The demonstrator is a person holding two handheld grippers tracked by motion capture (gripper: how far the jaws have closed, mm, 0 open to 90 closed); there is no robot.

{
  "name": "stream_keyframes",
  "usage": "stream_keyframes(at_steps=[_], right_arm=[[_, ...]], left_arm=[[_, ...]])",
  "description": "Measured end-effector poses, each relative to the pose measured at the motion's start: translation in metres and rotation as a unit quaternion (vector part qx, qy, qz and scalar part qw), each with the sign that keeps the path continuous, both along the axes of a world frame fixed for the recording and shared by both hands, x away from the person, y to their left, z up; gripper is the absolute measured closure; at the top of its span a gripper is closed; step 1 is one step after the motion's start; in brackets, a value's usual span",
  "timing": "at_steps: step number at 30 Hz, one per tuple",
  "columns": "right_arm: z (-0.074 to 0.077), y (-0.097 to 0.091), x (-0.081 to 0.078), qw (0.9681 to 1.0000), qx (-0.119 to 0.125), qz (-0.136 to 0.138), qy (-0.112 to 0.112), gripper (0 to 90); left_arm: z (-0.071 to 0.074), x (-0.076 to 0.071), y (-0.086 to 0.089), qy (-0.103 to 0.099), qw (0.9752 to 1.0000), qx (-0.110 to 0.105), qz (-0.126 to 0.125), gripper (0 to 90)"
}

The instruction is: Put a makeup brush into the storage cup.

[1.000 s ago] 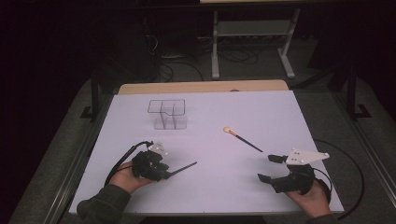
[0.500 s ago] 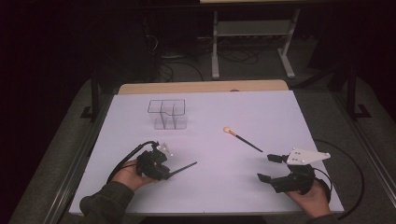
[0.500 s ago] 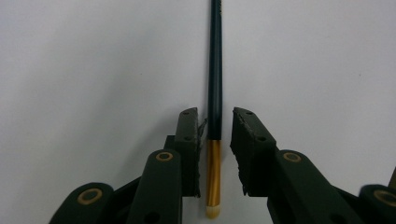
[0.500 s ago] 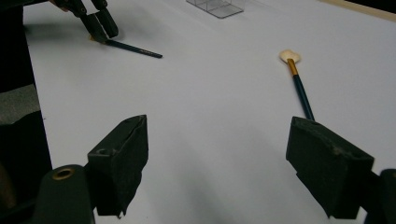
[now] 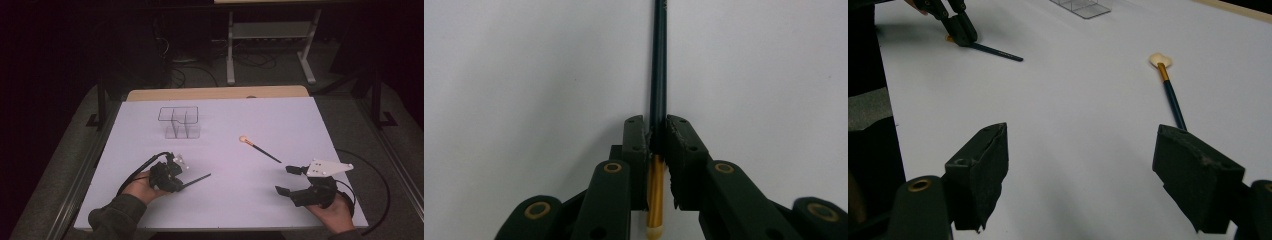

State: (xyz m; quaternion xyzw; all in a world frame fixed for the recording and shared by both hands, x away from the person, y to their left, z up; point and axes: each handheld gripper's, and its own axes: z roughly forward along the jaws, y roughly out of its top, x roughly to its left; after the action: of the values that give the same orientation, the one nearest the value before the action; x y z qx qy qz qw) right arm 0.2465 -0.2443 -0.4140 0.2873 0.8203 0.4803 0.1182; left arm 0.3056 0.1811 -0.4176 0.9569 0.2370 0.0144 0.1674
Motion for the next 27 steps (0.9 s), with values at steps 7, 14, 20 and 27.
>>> stream_keyframes(at_steps=[7, 14, 20, 27], right_arm=[[0.0004, -0.0002, -0.0002, 1.0, 0.001, -0.001, -0.001, 21.3], [-0.0011, -0.0012, 0.0003, 1.0, -0.001, -0.002, 0.003, 21.4], [-0.0021, 0.0009, 0.0006, 0.9999, -0.003, 0.003, 0.012, 21.3], [-0.003, 0.0032, 0.002, 0.9998, -0.008, 0.007, 0.015, 21.6]], left_arm=[[0.0018, -0.0003, -0.0052, -0.005, 0.9995, 0.029, -0.009, 82.6], [0.0023, -0.0014, -0.007, -0.011, 0.9991, 0.037, -0.017, 83.4], [0.0026, 0.0006, -0.0052, -0.006, 0.9992, 0.034, -0.022, 83.5], [0.0057, 0.0022, -0.0005, 0.001, 0.9998, 0.012, -0.017, 83.5]])
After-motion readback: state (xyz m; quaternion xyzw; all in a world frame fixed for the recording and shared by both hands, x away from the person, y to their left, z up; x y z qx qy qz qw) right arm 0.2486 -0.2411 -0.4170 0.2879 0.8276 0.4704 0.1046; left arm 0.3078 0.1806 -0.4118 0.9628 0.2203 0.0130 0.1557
